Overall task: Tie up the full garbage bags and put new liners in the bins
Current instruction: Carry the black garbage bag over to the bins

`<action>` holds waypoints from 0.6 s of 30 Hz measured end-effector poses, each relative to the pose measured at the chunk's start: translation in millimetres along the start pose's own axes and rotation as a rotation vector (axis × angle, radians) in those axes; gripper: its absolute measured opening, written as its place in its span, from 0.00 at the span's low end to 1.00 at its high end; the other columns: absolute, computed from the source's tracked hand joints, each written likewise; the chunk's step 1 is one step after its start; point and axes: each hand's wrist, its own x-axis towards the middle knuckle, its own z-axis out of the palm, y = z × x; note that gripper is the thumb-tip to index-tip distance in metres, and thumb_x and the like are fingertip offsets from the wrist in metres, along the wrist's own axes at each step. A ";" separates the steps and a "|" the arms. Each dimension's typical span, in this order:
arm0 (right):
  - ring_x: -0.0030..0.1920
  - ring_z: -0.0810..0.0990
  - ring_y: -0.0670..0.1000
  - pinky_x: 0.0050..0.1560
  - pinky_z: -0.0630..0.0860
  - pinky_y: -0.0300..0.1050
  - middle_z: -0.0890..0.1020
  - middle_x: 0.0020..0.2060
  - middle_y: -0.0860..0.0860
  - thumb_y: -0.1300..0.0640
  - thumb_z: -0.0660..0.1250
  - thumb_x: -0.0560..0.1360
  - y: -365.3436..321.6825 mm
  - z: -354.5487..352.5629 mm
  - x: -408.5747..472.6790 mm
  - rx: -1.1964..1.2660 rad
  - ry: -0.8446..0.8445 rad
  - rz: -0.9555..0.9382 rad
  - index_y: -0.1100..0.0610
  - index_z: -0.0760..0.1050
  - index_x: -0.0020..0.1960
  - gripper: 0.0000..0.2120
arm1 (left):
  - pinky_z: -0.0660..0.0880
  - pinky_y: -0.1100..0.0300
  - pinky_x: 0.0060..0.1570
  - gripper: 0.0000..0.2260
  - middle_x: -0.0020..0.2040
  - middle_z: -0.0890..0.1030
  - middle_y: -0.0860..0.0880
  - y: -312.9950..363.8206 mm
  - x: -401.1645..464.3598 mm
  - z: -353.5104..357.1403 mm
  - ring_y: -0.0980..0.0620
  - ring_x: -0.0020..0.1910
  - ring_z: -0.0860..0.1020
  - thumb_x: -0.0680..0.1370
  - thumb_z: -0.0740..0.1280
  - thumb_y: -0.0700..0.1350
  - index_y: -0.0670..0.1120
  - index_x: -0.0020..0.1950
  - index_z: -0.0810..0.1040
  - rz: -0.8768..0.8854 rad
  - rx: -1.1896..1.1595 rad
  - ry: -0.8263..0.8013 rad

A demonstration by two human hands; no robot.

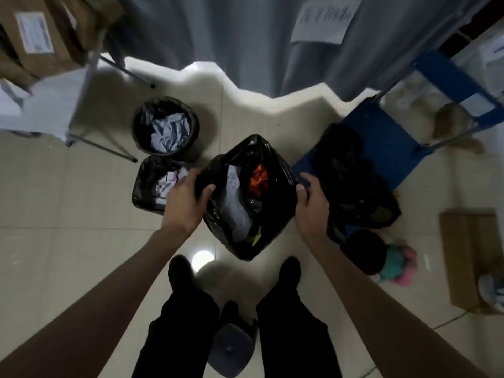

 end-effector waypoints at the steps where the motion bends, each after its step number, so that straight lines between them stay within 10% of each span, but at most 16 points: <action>1: 0.56 0.79 0.54 0.53 0.74 0.49 0.80 0.57 0.54 0.50 0.54 0.84 14.7 19.1 4.3 0.001 0.007 -0.007 0.53 0.71 0.68 0.16 | 0.73 0.54 0.49 0.17 0.55 0.81 0.42 -18.5 3.7 14.5 0.41 0.48 0.80 0.80 0.67 0.49 0.44 0.66 0.73 -0.001 -0.003 0.011; 18: 0.59 0.78 0.50 0.57 0.74 0.45 0.80 0.59 0.49 0.56 0.56 0.84 224.9 260.3 73.1 -0.009 0.038 0.004 0.50 0.70 0.70 0.16 | 0.72 0.57 0.52 0.18 0.54 0.82 0.43 -258.7 80.0 252.4 0.45 0.54 0.79 0.80 0.66 0.52 0.44 0.66 0.72 0.011 -0.058 0.119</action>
